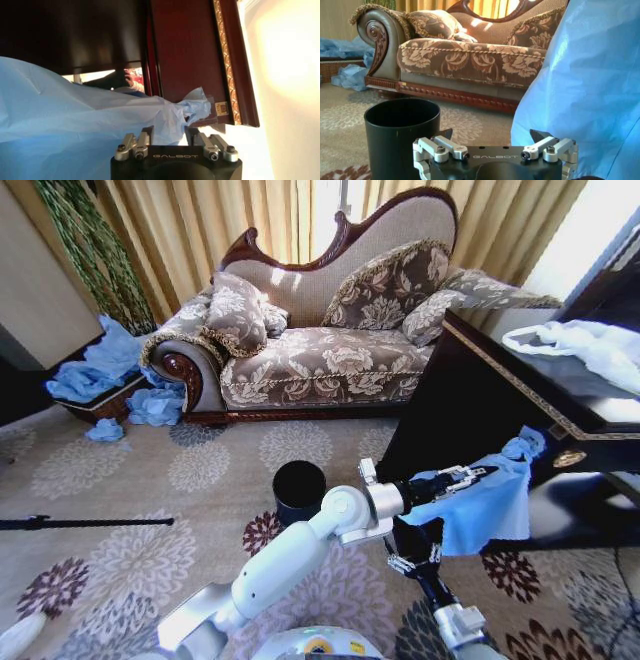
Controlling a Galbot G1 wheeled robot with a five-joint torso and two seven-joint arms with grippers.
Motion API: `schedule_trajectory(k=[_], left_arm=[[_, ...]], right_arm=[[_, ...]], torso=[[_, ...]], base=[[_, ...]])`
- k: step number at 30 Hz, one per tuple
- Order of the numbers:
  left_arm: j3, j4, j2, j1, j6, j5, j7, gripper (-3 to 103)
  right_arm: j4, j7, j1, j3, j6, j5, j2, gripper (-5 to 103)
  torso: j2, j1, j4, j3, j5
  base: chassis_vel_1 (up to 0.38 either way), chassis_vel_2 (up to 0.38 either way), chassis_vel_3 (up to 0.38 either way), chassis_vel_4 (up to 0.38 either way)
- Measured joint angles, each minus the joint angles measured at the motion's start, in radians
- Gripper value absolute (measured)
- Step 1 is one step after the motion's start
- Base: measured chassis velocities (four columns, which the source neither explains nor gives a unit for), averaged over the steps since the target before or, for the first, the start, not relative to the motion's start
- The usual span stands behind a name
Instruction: Place a garbage bag over the trash bin.
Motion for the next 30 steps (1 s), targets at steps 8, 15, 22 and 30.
schedule_trajectory(k=[8, 15, 22, 30], left_arm=[[-0.006, 0.000, 0.002, 0.001, 0.003, 0.001, 0.016, 20], [-0.013, -0.004, 0.008, 0.012, 0.012, 0.002, 0.032, 0], [-0.020, -0.012, 0.018, 0.028, 0.031, 0.004, 0.035, 0], [-0.025, 0.017, 0.015, 0.039, 0.054, 0.018, 0.035, 23]], right_arm=[[0.007, 0.004, -0.003, -0.002, -0.003, -0.003, 0.000, 100], [0.011, 0.009, -0.010, -0.003, -0.004, -0.012, 0.002, 100], [0.011, 0.010, -0.011, -0.006, -0.006, -0.020, 0.007, 100], [0.000, 0.010, -0.006, -0.009, -0.006, -0.021, 0.009, 100]], torso=[[0.000, 0.000, 0.0000, 0.000, 0.0000], [0.000, 0.000, 0.0000, 0.000, 0.0000], [0.000, 0.000, 0.0000, 0.000, 0.0000], [0.000, 0.000, 0.0001, 0.000, 0.0000]], base=[[0.000, 0.000, 0.000, 0.000], [0.000, 0.000, 0.000, 0.000], [0.000, 0.000, 0.000, 0.000], [0.000, 0.000, 0.000, 0.000]])
